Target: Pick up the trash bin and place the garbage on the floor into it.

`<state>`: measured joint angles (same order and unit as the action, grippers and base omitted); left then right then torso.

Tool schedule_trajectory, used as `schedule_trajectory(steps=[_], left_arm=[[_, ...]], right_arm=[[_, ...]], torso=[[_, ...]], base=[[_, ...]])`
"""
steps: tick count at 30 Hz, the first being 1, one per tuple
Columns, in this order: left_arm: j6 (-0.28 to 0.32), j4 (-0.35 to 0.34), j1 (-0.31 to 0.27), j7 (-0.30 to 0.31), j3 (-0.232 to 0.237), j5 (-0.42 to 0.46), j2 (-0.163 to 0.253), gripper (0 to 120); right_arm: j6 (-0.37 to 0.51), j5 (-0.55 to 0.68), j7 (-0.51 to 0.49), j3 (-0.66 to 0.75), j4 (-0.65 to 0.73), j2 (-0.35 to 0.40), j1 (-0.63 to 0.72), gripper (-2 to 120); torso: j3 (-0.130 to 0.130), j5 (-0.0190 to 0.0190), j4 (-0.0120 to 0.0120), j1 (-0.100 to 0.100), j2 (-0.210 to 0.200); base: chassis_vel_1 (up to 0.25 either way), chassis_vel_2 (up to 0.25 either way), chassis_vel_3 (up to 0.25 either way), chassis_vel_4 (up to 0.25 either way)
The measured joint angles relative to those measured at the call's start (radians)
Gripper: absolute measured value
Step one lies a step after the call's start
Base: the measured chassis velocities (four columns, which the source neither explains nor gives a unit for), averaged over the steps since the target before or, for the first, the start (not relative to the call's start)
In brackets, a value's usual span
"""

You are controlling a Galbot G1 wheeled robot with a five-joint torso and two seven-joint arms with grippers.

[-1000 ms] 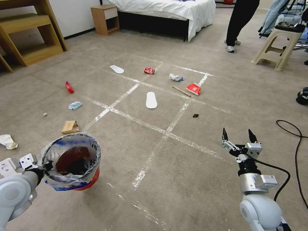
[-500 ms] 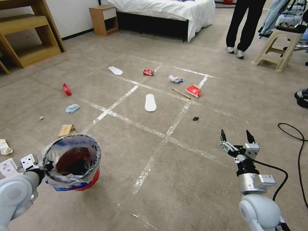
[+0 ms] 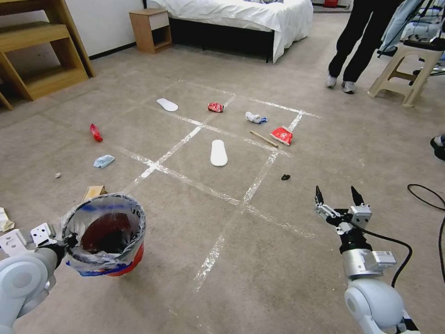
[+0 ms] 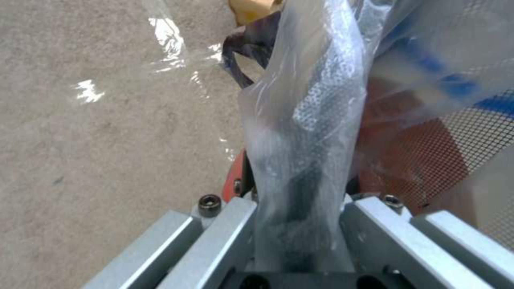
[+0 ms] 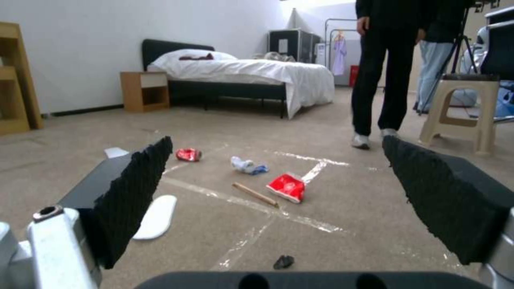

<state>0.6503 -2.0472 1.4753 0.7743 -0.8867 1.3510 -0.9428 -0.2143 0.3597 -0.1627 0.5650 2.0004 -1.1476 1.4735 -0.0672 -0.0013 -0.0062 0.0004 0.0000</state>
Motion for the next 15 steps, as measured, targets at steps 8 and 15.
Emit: schedule_trajectory(steps=[8,15], left_arm=[[-0.001,0.02,-0.009,-0.003,-0.003,0.0,0.001,1],[-0.002,0.028,-0.011,-0.004,-0.001,-0.004,0.003,1]], right_arm=[[0.005,0.004,0.001,-0.015,-0.005,-0.005,-0.012,100],[0.009,-0.006,0.0,-0.022,-0.014,-0.01,-0.014,100]], torso=[[0.0,-0.0001,0.0,0.0,0.0],[0.0,0.0,0.0,0.0,0.0]], base=[[-0.047,0.039,0.038,-0.044],[-0.039,0.04,0.056,-0.048]])
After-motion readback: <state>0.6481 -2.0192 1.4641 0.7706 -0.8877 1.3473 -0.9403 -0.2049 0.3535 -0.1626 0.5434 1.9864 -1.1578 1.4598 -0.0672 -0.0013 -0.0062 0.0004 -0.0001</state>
